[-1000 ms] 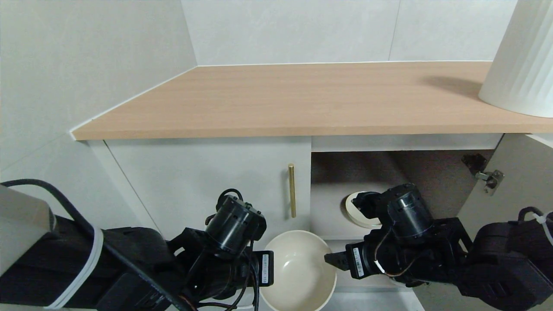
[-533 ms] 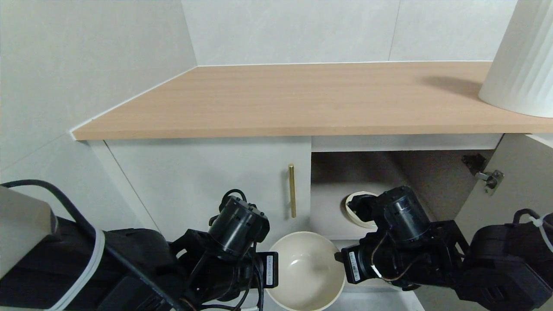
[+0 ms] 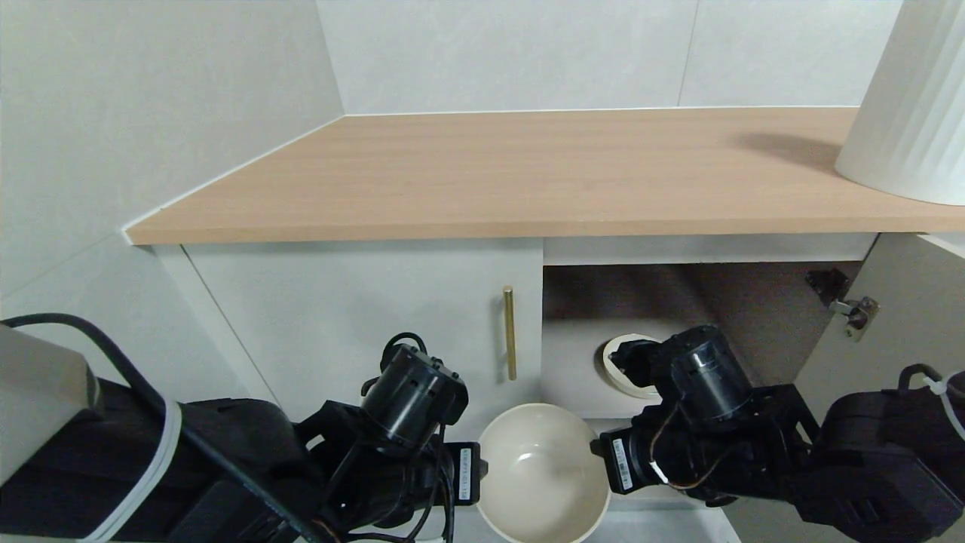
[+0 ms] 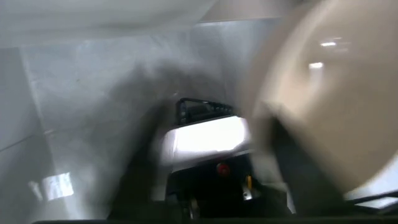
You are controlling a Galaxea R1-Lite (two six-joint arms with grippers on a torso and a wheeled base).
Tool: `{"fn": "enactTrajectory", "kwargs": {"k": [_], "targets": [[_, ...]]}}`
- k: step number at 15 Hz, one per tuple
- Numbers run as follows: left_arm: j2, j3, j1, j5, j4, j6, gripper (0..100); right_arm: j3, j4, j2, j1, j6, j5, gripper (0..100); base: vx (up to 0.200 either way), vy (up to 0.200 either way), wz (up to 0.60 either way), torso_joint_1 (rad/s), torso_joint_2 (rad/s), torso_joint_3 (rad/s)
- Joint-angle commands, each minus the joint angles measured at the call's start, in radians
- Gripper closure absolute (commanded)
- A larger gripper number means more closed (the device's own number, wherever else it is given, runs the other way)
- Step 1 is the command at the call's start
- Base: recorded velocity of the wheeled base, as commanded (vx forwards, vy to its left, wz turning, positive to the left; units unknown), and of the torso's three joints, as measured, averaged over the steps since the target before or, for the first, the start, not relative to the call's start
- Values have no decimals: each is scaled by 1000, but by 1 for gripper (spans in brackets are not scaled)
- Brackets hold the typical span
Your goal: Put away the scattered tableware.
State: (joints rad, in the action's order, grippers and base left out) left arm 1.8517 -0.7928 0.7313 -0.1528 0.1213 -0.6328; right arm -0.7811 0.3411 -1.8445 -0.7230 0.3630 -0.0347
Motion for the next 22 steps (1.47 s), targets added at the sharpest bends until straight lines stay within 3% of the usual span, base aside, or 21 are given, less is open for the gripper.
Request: {"fn": "enactTrajectory", "kwargs": {"k": [1,5,10,17,22], "targets": [[-2,-2,2,6,6,-1,0,-1,6,-1,-3,-1,9,100,0,0,0,0,0,0],[-5,-3,2,6,6,-1,0,13,1,-4,-1,-10,4,100,0,0,0,0,0,0],[-12,-5,2,6,6,-1,0,11,-7,-75,28,-58,-94,100,0,0,0,0,0,0],[-17,-5,2,1,5,-1,0,-49,4,-117,234,-36,-120,100,0,0,0,0,0,0],[-17,-5,2,-2,5,-1,0,-132,6,-159,297,128,-122,100,0,0,0,0,0,0]]}}
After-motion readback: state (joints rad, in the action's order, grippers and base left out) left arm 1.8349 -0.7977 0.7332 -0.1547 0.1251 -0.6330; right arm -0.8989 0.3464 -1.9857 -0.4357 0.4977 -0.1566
